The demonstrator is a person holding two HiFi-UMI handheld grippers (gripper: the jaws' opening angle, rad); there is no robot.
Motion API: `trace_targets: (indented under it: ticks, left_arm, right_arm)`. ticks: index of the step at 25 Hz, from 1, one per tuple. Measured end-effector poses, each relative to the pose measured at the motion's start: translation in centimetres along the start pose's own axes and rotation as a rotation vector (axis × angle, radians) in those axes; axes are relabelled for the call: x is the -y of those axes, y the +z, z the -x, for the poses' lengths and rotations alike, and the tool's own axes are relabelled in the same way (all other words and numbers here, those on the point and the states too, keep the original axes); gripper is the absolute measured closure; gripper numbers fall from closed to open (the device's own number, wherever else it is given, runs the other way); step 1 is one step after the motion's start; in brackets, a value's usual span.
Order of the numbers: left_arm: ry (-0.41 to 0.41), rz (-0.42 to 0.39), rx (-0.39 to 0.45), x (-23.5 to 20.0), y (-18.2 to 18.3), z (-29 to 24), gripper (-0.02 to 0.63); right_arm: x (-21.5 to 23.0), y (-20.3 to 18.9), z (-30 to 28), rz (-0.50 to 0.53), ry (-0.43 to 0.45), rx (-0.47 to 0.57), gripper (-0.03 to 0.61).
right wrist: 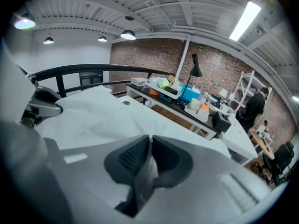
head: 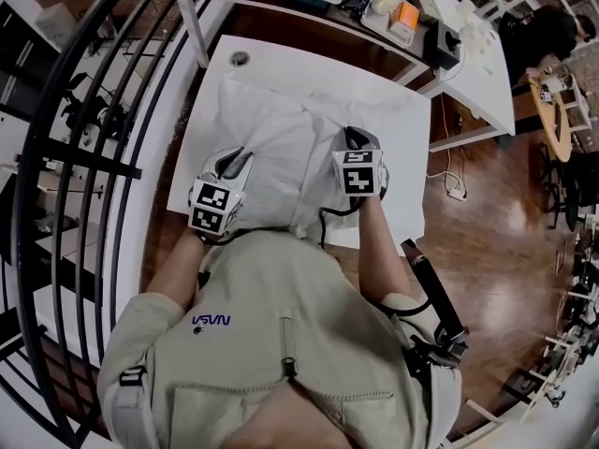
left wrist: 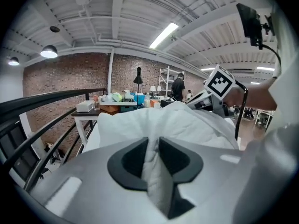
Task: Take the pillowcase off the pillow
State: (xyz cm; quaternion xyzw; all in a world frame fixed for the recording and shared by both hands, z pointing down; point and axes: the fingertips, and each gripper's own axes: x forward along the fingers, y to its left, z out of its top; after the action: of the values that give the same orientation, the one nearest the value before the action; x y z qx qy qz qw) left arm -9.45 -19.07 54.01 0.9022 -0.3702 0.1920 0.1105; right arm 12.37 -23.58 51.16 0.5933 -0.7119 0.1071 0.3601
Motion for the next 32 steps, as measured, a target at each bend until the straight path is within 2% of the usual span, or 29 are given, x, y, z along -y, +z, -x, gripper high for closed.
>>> trace_targets:
  ticks: [4, 7, 10, 14, 16, 18, 20, 22, 25, 28, 32]
  left_arm:
    - [0.022, -0.033, 0.028, -0.4, 2.1, -0.1, 0.480]
    - [0.026, -0.042, 0.074, -0.9, 4.9, 0.2, 0.480]
    - [0.053, -0.047, 0.107, -2.7, 7.5, -0.4, 0.477]
    - [0.030, -0.030, 0.049, -4.8, 8.8, -3.9, 0.369]
    - [0.000, 0.014, 0.012, -5.2, 9.2, -6.0, 0.271]
    - [-0.019, 0.016, -0.057, -5.2, 8.6, -8.2, 0.251]
    - [-0.040, -0.012, -0.169, -4.8, 6.9, -10.1, 0.249]
    - [-0.069, -0.018, -0.274, -4.0, 5.1, -10.8, 0.263]
    - [-0.102, -0.042, -0.341, -2.9, 3.3, -10.5, 0.400]
    - [-0.127, -0.113, -0.318, -0.8, 2.6, -9.8, 0.537]
    - [-0.121, -0.189, -0.277, 2.1, 2.4, -7.3, 0.574]
  right_arm:
    - [-1.2, 0.7, -0.6, -0.031, 0.083, 0.008, 0.507]
    - [-1.8, 1.5, -0.7, -0.123, 0.188, 0.032, 0.460]
    - [-1.6, 2.5, -0.5, -0.185, 0.239, 0.072, 0.447]
    - [-1.9, 4.9, 0.3, -0.172, 0.263, 0.099, 0.443]
    - [-2.2, 6.3, 0.2, -0.153, 0.289, 0.118, 0.443]
    - [-2.3, 7.7, -0.1, -0.125, 0.305, 0.131, 0.443]
    - [-2.2, 9.0, -0.5, -0.094, 0.309, 0.139, 0.443]
    - [-2.1, 10.2, -1.1, -0.066, 0.313, 0.142, 0.443]
    - [-2.2, 11.5, -2.2, -0.024, 0.322, 0.138, 0.443]
    - [-3.0, 12.2, -3.6, 0.020, 0.342, 0.116, 0.443]
    - [-4.9, 12.1, -5.4, 0.088, 0.405, 0.049, 0.427]
